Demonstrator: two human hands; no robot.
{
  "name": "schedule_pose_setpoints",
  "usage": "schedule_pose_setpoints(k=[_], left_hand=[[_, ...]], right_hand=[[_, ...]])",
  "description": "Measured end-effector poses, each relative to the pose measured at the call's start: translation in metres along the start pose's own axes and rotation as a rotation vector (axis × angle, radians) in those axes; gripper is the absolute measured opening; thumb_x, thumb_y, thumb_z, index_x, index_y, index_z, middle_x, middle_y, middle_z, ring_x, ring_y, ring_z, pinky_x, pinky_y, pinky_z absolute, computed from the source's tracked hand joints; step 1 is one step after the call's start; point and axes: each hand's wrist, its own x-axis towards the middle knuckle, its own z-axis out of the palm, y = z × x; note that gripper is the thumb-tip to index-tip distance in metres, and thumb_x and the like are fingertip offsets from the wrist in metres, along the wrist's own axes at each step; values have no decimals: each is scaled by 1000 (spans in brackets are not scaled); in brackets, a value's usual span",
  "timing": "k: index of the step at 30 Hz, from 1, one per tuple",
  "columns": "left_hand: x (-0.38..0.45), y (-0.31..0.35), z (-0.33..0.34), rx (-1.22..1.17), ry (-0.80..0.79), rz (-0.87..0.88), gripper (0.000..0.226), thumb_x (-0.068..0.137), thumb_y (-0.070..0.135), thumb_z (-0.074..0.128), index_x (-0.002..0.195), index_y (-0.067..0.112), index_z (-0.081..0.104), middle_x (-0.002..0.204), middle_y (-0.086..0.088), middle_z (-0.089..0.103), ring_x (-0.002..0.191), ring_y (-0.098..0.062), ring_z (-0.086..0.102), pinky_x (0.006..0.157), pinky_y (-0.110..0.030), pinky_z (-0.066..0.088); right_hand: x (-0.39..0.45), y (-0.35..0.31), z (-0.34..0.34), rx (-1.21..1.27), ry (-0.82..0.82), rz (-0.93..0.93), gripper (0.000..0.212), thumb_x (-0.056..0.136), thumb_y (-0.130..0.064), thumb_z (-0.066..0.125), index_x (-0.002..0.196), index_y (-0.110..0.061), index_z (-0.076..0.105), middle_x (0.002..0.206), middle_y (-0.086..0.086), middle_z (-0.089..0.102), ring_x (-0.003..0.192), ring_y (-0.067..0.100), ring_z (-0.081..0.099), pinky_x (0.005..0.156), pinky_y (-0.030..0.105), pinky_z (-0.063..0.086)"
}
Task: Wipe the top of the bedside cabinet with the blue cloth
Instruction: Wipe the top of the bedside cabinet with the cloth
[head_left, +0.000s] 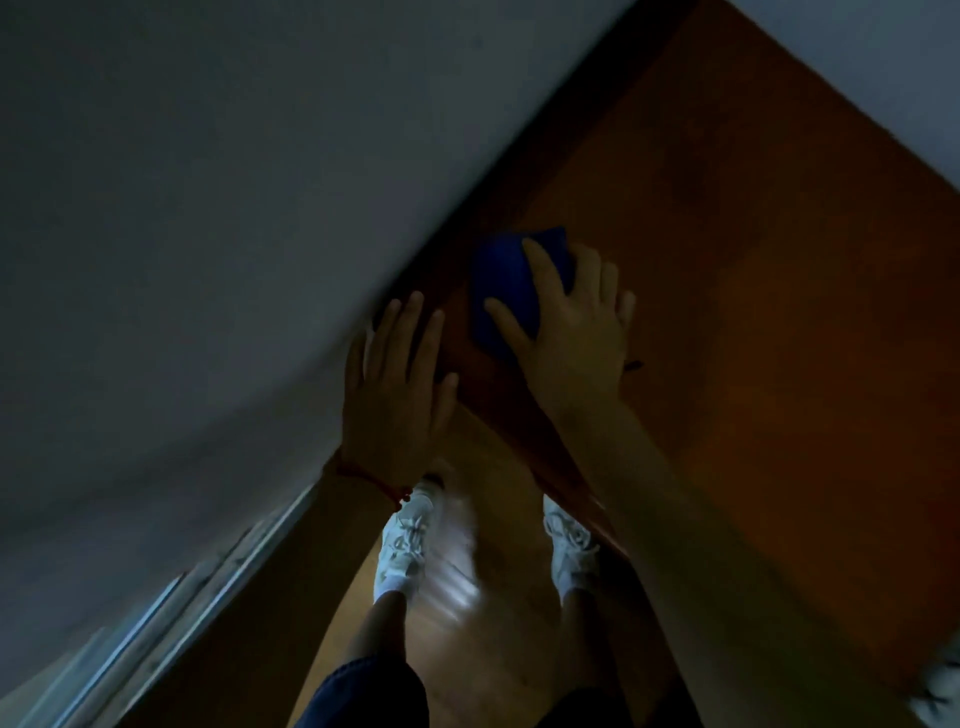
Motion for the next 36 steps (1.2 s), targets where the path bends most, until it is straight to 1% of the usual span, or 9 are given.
schedule_pose_setpoints(k=[6,10,13,15,18,22,26,32,36], left_hand=[[-8,25,4,40,42,-201,50,92,26,35,136,1,40,143,-24,37,133,-30,22,105,-51,22],[-11,42,8,38,95,-322,50,93,24,33,134,-2,43,141,-25,39,132,-29,22,105,-45,13],[-11,52,11,45,118,-423,51,92,26,35,134,-1,44,141,-25,39,131,-28,24,107,-46,15],[-14,57,11,36,118,-485,53,92,29,35,135,0,44,141,-24,39,132,-30,28,105,-51,21],[-21,64,10,21,101,-540,56,91,33,34,135,0,43,142,-23,39,131,-34,31,105,-52,21],[-26,70,11,22,109,-566,56,91,34,34,135,0,43,142,-23,38,132,-34,29,107,-47,15],[-22,75,10,14,148,-574,57,90,34,36,134,-2,43,141,-26,38,132,-31,24,106,-45,11],[-2,84,10,23,131,-506,58,91,35,37,134,-2,42,142,-25,37,132,-33,27,107,-46,18],[21,92,21,23,159,-441,56,91,33,39,133,-5,42,140,-27,39,131,-35,27,108,-44,15]], right_hand=[[-52,24,-16,12,-65,-148,53,83,-55,42,123,-21,48,116,19,58,103,26,39,80,42,43],[7,2,-1,66,-97,-271,54,83,-54,46,123,-18,54,115,18,57,102,28,45,79,38,33],[35,-10,10,72,-86,-341,55,83,-53,50,124,-17,54,118,20,56,103,33,51,77,35,23],[25,-1,6,61,-86,-383,55,84,-53,48,126,-18,52,119,20,56,106,30,46,77,34,24],[-8,25,-9,24,-116,-466,54,85,-55,42,125,-19,50,118,18,56,102,26,42,78,36,35],[8,11,-5,6,-141,-484,55,83,-55,40,122,-19,54,114,17,58,99,27,47,75,36,39],[35,-14,10,14,-108,-570,57,83,-55,39,122,-17,55,112,18,59,96,31,55,74,34,27],[25,46,-16,11,-143,-547,56,84,-58,42,123,-20,53,115,15,58,98,25,46,75,36,38],[70,27,0,18,-120,-557,58,83,-57,42,123,-17,54,112,18,58,99,30,50,76,36,28]])
